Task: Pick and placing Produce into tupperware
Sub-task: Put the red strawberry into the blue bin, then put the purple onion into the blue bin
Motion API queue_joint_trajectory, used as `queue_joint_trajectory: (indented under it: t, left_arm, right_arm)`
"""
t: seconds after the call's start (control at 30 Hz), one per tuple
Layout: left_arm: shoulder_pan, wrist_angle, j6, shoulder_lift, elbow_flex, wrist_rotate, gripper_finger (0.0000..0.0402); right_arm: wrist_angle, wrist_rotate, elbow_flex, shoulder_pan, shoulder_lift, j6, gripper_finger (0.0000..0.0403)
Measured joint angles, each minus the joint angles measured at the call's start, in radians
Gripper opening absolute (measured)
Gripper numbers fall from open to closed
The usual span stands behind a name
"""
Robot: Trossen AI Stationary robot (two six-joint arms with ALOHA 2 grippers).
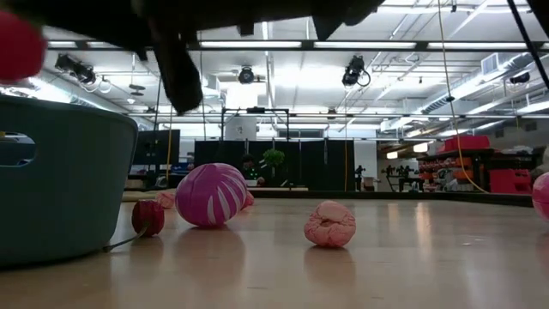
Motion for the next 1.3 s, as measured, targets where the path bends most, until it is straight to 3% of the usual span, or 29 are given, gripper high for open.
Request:
queue_joint_trajectory:
  t: [0.23, 0.37, 0.6, 0.87, 1.07, 1.17, 1.3]
  left_arm:
    - [-0.002, -0.004, 0.0, 0.0, 0.0, 0.003, 0.0117]
    - [-0.002, -0.004, 0.0, 0.0, 0.0, 0.004, 0.0113]
    - [-0.001, -0.004, 0.0, 0.0, 0.0, 0.003, 0.0118]
    - [-0.001, -0.004, -0.001, 0.0, 0.0, 0.003, 0.0112]
    - [-0.002, -0.013, 0.028, 0.0, 0.0, 0.003, 0.0112]
    - [-0.002, -0.021, 0.047, 0.0, 0.0, 0.003, 0.0119]
    - [-0.001, -0.018, 0.05, 0.0, 0.0, 0.003, 0.0129]
  right_arm:
    - [-0.196, 0.0, 0.112, -0.001, 0.061, 0.009, 0.0008]
    - [-0.34, 0.003, 0.112, -0.001, 0.063, 0.008, 0.0009]
    - [-0.343, 0.004, 0.112, -0.02, 0.051, 0.015, 0.0013]
    - [-0.344, -0.112, 0.111, -0.059, 0.05, 0.078, 0.0087]
    - [-0.398, -0.264, 0.111, -0.088, -0.031, 0.14, 0.014]
    - [-0.547, -0.281, 0.112, -0.094, -0.113, 0.089, 0.0152]
    - [-0.829, -0.267, 0.113, -0.085, -0.214, -0.131, 0.0168]
